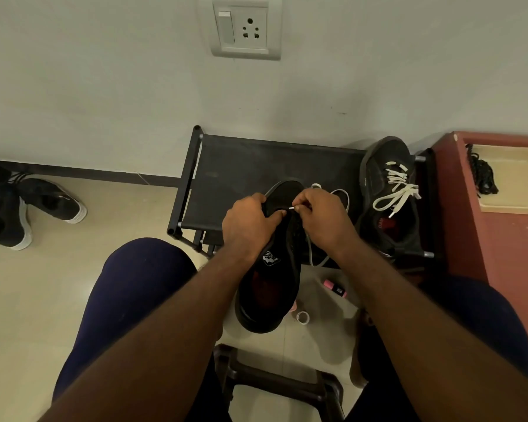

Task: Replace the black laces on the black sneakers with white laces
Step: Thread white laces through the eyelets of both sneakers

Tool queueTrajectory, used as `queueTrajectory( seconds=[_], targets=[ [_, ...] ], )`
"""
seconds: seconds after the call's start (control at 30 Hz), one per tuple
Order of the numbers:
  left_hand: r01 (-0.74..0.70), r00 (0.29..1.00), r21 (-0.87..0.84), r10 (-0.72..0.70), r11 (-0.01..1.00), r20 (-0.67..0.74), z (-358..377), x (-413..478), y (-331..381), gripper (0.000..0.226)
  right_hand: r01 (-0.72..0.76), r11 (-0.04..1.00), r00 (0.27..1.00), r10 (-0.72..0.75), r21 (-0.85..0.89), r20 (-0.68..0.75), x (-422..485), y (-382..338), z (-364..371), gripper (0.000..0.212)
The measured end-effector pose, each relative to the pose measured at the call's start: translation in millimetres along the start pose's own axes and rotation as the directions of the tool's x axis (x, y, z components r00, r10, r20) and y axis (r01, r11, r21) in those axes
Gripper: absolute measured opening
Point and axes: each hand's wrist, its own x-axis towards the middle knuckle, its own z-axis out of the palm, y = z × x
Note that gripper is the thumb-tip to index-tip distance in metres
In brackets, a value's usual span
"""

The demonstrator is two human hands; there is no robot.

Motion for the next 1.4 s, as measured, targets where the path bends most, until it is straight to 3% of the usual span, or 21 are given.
queueTrajectory(
  seconds=[0.3, 0.5, 0.87, 1.0, 1.2, 1.4],
  targets=[
    [0.005, 1.0, 0.005, -0.005, 1.0, -0.01, 0.1, 1.5, -1.0, 0.033, 0.026, 0.983, 1.0, -0.023, 0.182, -0.018, -3.4, 0.6, -1.3, 0.016],
    [0.012, 1.0, -0.01, -0.012, 1.0, -0.004, 0.9, 3.2, -0.5, 0.035, 0.031, 0.981, 0.999, -0.024, 0.192, -0.04, -3.5, 5.8, 0.9, 0.018],
    [0.0, 1.0, -0.04, 0.0, 0.999, 0.018, -0.7, 2.9, -1.2, 0.032, -0.035, 0.956, 0.984, 0.084, 0.292, -0.157, -5.5, 4.1, 15.6, 0.026],
    [0.002, 1.0, -0.034, -0.002, 0.999, 0.004, 0.0, 1.9, -0.9, 0.032, -0.027, 0.97, 0.988, 0.062, 0.24, -0.141, -6.1, 3.6, 13.6, 0.018],
    [0.002, 1.0, -0.031, -0.002, 1.0, 0.01, 0.5, 0.8, -0.9, 0.029, 0.063, 0.998, 0.99, -0.061, 0.005, -0.124, -3.8, 0.6, 13.3, 0.011],
    [0.019, 1.0, -0.028, -0.019, 0.999, -0.011, 1.7, 1.1, -1.5, 0.033, 0.012, 0.998, 0.989, -0.003, 0.065, -0.145, -1.3, -1.7, 18.0, 0.016]
  ],
)
